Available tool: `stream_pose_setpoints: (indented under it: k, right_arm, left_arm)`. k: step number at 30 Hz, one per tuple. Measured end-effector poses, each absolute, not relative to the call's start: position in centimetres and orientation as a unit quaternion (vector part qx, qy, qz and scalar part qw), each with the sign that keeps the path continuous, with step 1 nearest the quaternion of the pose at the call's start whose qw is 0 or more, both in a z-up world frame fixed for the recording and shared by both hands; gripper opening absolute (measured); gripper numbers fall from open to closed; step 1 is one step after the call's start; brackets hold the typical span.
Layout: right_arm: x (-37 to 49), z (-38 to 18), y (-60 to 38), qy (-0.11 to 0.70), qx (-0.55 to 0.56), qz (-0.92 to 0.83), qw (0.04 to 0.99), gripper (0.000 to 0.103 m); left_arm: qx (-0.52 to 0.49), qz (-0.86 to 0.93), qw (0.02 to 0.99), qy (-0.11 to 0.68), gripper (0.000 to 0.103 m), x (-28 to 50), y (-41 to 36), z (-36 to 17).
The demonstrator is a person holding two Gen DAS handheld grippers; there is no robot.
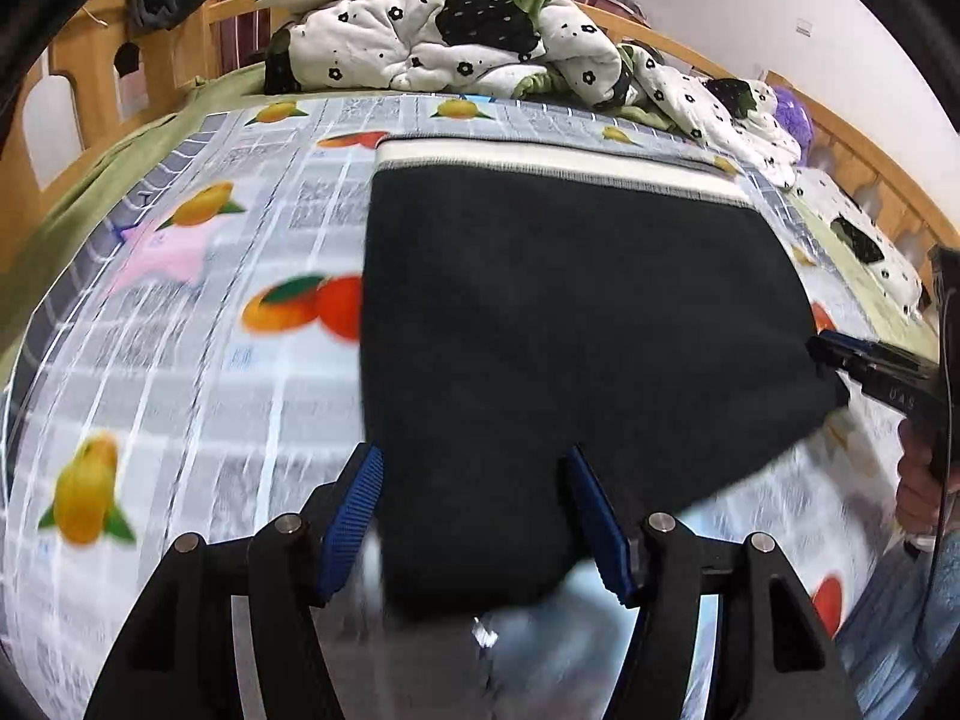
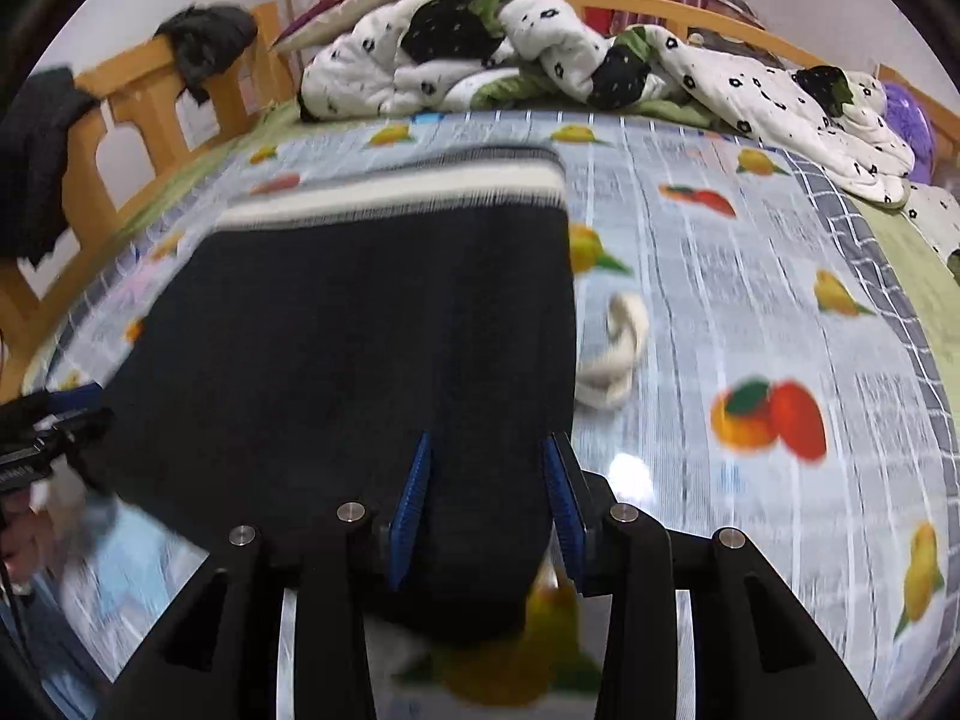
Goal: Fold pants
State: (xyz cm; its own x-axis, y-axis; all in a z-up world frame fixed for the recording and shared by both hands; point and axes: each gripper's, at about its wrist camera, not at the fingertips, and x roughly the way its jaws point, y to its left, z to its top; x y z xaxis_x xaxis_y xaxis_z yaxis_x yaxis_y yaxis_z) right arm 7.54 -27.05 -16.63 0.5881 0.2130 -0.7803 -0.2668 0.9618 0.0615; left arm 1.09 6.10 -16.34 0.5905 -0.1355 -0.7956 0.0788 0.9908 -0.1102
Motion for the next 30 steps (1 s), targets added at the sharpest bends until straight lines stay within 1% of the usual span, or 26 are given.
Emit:
stream_pose_setpoints:
  k: [4, 6, 8, 12, 14, 15, 16, 18, 19, 20, 21, 22, 24, 27, 30]
  right_arm:
    - [5.9, -16.9, -27.4, 0.434, -0.033, 0.135, 0.89, 0.041]
    - [5.5, -16.9, -27.8, 0.438, -0.024, 0.139, 0.888, 0.041]
    - [5.2, -16.8, -28.0, 0.439, -0.019, 0.141, 0.887, 0.041]
    - [4.8, -16.6, -28.0, 0.439, -0.023, 0.143, 0.887, 0.041]
    - [4.5, -16.6, -27.9, 0.438, -0.026, 0.144, 0.887, 0.041]
    - [4.4, -16.6, -27.9, 0.438, -0.028, 0.145, 0.887, 0.041]
    - [4.3, -16.7, -27.9, 0.437, -0.03, 0.143, 0.887, 0.041]
    - [4.1, -16.9, -27.9, 0.439, -0.034, 0.142, 0.887, 0.041]
    - [4.0, -16.9, -28.0, 0.439, -0.033, 0.141, 0.887, 0.041]
    - [4.0, -16.9, -28.1, 0.438, -0.031, 0.14, 0.887, 0.041]
    - [3.8, -16.8, -28.3, 0.437, -0.027, 0.139, 0.888, 0.041]
    - [3.6, -16.8, -28.5, 0.438, -0.021, 0.14, 0.888, 0.041]
    - [3.6, -17.3, -28.6, 0.445, -0.017, 0.139, 0.884, 0.041]
    - [3.5, -17.8, -28.3, 0.458, -0.03, 0.14, 0.877, 0.04]
    - [3.1, -16.2, -28.5, 0.434, -0.032, 0.15, 0.888, 0.041]
  left_arm:
    - [-0.013, -0.075, 0.887, 0.455, 0.062, -1.4, 6.3, -16.4]
    - [0.032, -0.065, 0.881, 0.467, 0.062, -2.2, 5.8, -16.8]
    - [0.094, -0.047, 0.885, 0.453, 0.062, -3.2, 4.9, -17.1]
    - [0.131, -0.034, 0.886, 0.444, 0.062, -3.3, 4.1, -17.2]
    - [0.154, -0.016, 0.886, 0.437, 0.061, -2.7, 3.5, -17.4]
    - [0.16, -0.011, 0.888, 0.43, 0.044, -2.4, 3.2, -17.4]
    - [0.157, -0.011, 0.891, 0.427, 0.023, -2.2, 3.0, -17.3]
    - [0.1, -0.002, 0.916, 0.388, 0.017, -2.5, 3.6, -15.8]
    - [0.064, -0.006, 0.927, 0.37, 0.016, -2.9, 4.3, -15.3]
    - [0.029, -0.003, 0.93, 0.366, 0.016, -3.0, 5.0, -15.3]
    - [0.003, 0.005, 0.924, 0.382, 0.016, -2.8, 5.6, -16.0]
    - [-0.004, 0.01, 0.913, 0.407, 0.016, -2.3, 5.8, -17.2]
    - [-0.009, 0.012, 0.913, 0.408, 0.016, -2.9, 6.0, -18.3]
    - [-0.025, 0.007, 0.907, 0.42, 0.015, -3.7, 6.7, -17.8]
    - [-0.032, 0.014, 0.915, 0.403, 0.016, -5.4, 7.8, -16.5]
